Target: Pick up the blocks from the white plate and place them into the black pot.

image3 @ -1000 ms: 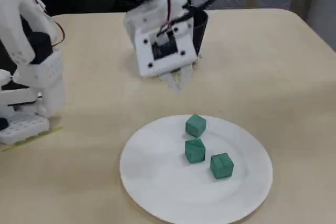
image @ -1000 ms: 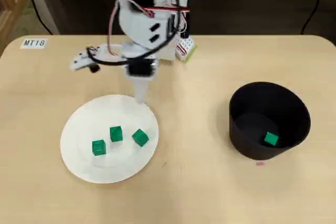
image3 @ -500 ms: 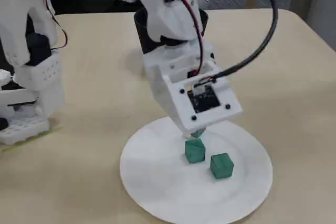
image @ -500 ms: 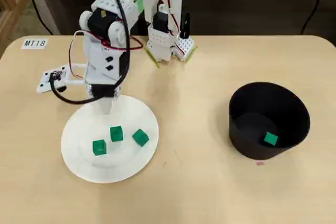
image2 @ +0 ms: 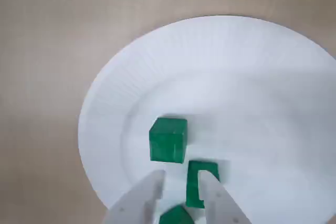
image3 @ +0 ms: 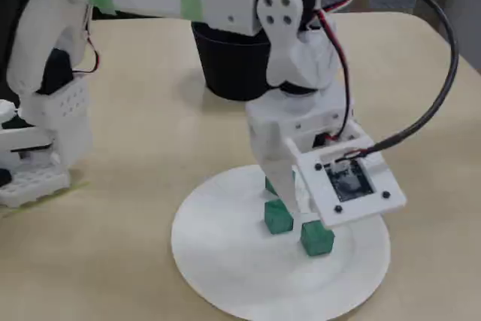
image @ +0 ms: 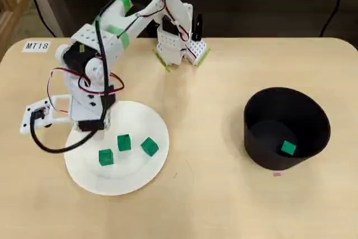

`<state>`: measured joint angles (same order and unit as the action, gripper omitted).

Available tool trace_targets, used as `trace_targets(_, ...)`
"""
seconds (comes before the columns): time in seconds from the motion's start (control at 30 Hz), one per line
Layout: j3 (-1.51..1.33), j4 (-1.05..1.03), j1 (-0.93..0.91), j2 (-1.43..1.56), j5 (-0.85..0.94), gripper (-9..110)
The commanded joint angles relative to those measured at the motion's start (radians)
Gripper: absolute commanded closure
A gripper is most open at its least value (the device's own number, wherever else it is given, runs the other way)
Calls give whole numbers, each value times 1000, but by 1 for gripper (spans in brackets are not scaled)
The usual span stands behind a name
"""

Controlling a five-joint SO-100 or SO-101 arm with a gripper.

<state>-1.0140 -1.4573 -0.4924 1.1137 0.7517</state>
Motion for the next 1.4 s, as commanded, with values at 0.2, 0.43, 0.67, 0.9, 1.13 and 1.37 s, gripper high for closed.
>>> trace_targets(0.2, 52, -37, 15, -44, -21, 73)
trace_targets(0.43, 52, -28, 25, -83, -77, 71)
trace_targets(0.67, 54, -2, 14, -107, -115, 73)
trace_targets(0.9, 55, 28, 9, -130, -175, 76)
trace_targets(1.13, 60, 60, 6, -158, -265, 87)
trace_targets(1.37, 115, 60, 8, -202, -318, 104)
